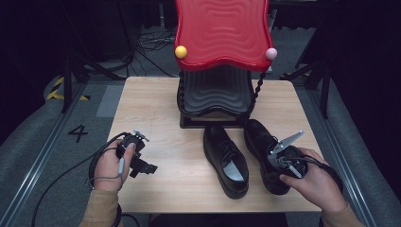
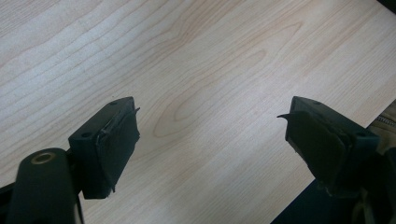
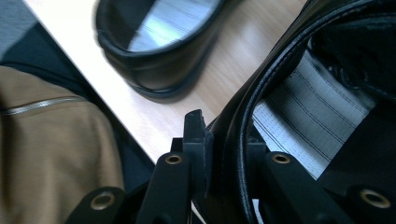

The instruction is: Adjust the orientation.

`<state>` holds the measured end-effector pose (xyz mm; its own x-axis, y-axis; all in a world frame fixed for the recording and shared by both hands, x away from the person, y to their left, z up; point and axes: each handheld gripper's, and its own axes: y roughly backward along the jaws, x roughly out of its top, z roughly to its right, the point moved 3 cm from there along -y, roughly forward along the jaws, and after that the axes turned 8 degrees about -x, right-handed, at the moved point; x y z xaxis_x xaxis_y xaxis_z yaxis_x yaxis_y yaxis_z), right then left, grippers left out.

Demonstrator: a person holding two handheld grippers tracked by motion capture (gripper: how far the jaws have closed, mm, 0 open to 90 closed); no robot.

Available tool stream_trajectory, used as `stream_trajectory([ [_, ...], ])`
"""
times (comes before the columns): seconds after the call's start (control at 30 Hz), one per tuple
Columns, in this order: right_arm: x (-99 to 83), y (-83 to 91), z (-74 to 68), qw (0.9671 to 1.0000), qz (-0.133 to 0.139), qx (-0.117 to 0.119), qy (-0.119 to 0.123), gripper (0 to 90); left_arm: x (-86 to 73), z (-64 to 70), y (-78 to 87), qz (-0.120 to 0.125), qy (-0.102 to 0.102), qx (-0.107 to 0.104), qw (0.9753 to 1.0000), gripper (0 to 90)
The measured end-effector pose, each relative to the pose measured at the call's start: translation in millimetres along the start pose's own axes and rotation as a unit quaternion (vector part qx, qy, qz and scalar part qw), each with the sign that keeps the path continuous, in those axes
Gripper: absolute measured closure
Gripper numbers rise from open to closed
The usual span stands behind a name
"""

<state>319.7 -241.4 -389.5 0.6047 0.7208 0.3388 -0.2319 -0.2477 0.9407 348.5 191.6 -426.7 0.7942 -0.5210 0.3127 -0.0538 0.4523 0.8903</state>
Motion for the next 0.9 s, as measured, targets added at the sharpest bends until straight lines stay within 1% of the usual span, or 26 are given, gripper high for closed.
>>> stream_trajectory([
  [0.03,1.1,-0.7,-2.4,1.0,0.0,0.006,0.002,78.3,-0.3,-0.5,-0.1,0.0,0.001,0.003,1.0,17.8],
  [0.1,2.7,-1.9,-7.2,0.9998,-0.006,0.011,0.012,78.3,-1.1,-1.0,-0.5,-0.003,0.002,0.003,1.0,17.9],
  [0.13,2.7,-1.9,-7.2,0.9998,-0.006,0.011,0.012,78.3,-1.7,-0.7,-1.0,-0.003,0.006,0.001,1.0,17.9],
  [0.2,4.8,-2.5,-13.1,0.9995,-0.009,0.017,0.026,78.1,-2.4,-1.1,-0.2,-0.003,0.002,0.004,1.0,18.0],
  [0.27,7.2,-2.5,-16.4,0.9992,-0.006,0.024,0.03,78.0,-3.9,-0.1,0.2,-0.001,0.006,0.002,1.0,17.9],
  [0.33,11.0,-3.8,-18.0,0.999,0.003,0.024,0.039,78.1,-5.9,-0.3,0.8,-0.001,0.007,0.004,1.0,17.9],
  [0.37,12.5,-4.5,-18.8,0.999,0.004,0.021,0.04,78.0,-7.4,-1.0,1.5,-0.002,0.007,0.003,1.0,17.9],
  [0.4,14.7,-6.0,-19.3,0.999,0.006,0.016,0.041,78.0,-8.8,-1.0,1.9,-0.001,0.012,0.004,0.9999,17.9],
  [0.43,17.6,-8.8,-18.3,0.9989,0.014,0.011,0.042,78.0,-9.7,-1.7,2.4,-0.001,0.01,0.008,0.9999,17.9],
  [0.47,17.6,-8.8,-18.3,0.9989,0.014,0.011,0.042,78.0,-11.3,-1.9,3.0,0.0,0.014,0.006,0.9999,17.9],
  [0.5,19.1,-10.9,-17.2,0.9988,0.015,0.012,0.044,78.0,-12.2,-2.5,3.5,-0.001,0.013,0.007,0.9999,17.9],
  [0.53,20.0,-12.3,-16.3,0.9988,0.016,0.01,0.045,77.9,-13.6,-2.6,3.9,0.0,0.016,0.007,0.9999,17.9],
  [0.6,21.8,-17.0,-13.0,0.9988,0.014,0.008,0.046,78.0,-15.4,-2.7,4.6,-0.001,0.017,0.009,0.9998,17.9],
  [0.67,23.8,-24.8,-9.7,0.9986,0.01,0.001,0.052,77.9,-16.9,-2.2,5.0,0.001,0.02,0.008,0.9998,17.9],
  [0.73,26.2,-35.0,-6.8,0.9979,0.007,-0.008,0.063,78.0,-17.8,-2.6,5.6,0.0,0.019,0.009,0.9998,17.8],
  [0.8,27.5,-42.0,-5.6,0.998,0.004,-0.008,0.062,78.3,-18.7,-2.9,5.5,0.0,0.02,0.01,0.9997,17.9],
  [0.9,27.5,-43.5,-5.5,0.9979,-0.001,-0.01,0.064,78.2,-18.2,-2.7,5.5,0.001,0.02,0.01,0.9997,17.9],
])
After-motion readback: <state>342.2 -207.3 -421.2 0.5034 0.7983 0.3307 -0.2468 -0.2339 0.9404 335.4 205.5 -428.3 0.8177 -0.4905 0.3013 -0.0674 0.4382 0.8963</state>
